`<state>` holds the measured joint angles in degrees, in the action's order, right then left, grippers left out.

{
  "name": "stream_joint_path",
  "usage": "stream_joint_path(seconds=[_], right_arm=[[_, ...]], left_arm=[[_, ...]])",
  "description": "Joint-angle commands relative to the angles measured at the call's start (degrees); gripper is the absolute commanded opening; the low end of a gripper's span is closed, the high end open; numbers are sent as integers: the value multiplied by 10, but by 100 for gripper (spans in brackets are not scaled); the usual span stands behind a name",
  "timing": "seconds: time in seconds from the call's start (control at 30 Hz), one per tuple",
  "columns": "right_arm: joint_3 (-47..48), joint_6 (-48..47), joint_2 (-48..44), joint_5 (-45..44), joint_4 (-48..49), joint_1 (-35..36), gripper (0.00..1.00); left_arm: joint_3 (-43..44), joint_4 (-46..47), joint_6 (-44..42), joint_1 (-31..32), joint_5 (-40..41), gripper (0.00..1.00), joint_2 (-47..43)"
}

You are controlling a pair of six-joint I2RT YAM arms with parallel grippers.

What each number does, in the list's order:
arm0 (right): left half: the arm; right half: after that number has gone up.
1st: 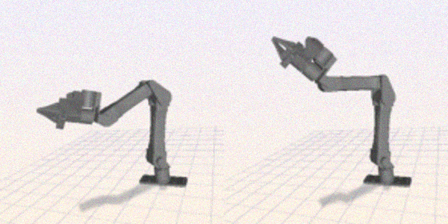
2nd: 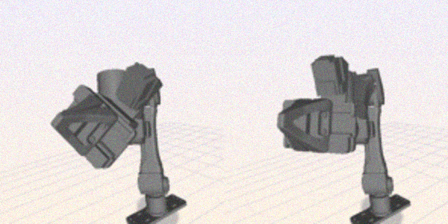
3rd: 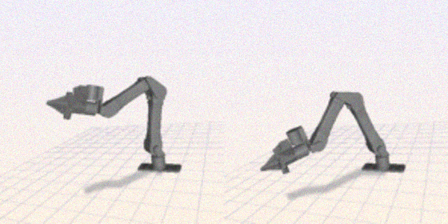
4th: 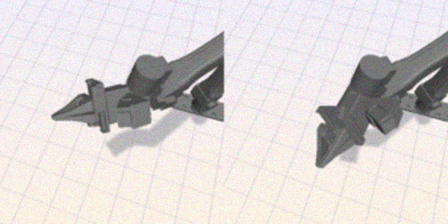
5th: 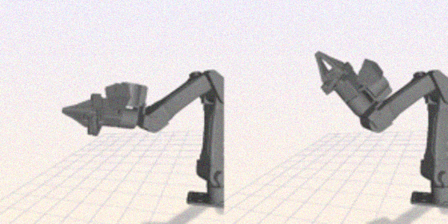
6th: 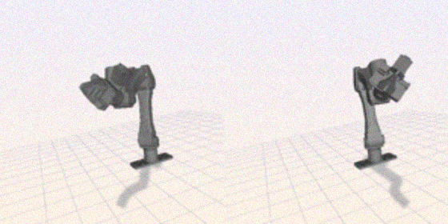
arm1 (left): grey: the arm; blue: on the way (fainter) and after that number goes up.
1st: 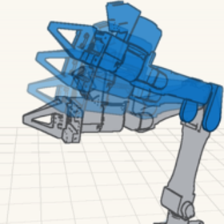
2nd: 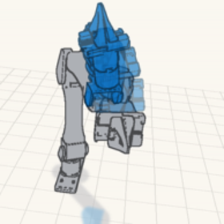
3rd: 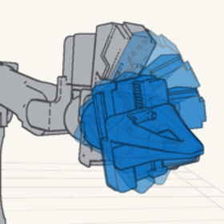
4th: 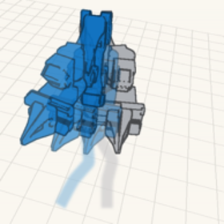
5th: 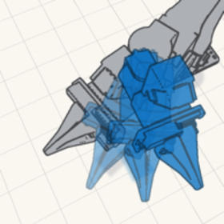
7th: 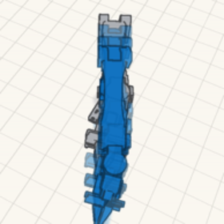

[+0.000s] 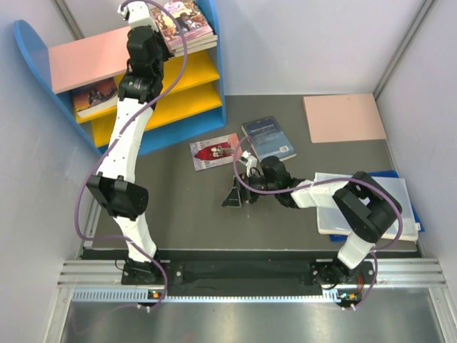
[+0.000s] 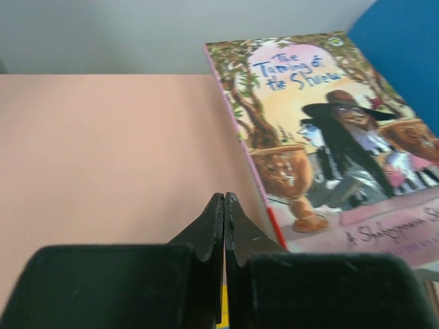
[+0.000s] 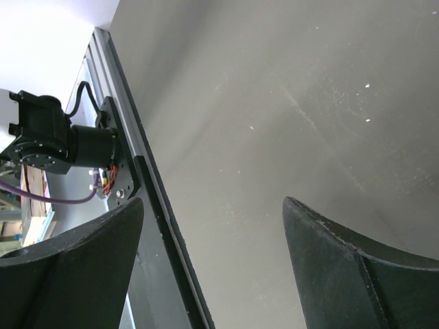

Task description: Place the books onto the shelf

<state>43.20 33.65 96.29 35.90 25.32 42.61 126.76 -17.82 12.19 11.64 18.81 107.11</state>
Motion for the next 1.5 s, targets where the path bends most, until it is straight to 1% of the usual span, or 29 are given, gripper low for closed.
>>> stream_joint_path(seconds=[0.0,0.1,0.43,0.73,1.13,1.27,1.47], right_arm=[[17,-2,-6,7,32,6,82],[19,-2,-4,8,32,6,82],[19,-1,-2,8,32,5,82],[20,-1,-1,8,31,5,83],[16,4,-1,7,32,5,83],[19,4,1,8,31,5,83],[20,5,2,8,30,6,83]], left_arm=[[31,-15,-49,-7,66,0,7],[24,2,-61,-9,69,0,6],[87,28,-54,-18,55,0,56],[86,74,-55,-11,29,0,84],[94,157,-31,-9,40,0,97],[104,157,-30,-9,31,0,106],[82,134,-37,-11,14,0,104]])
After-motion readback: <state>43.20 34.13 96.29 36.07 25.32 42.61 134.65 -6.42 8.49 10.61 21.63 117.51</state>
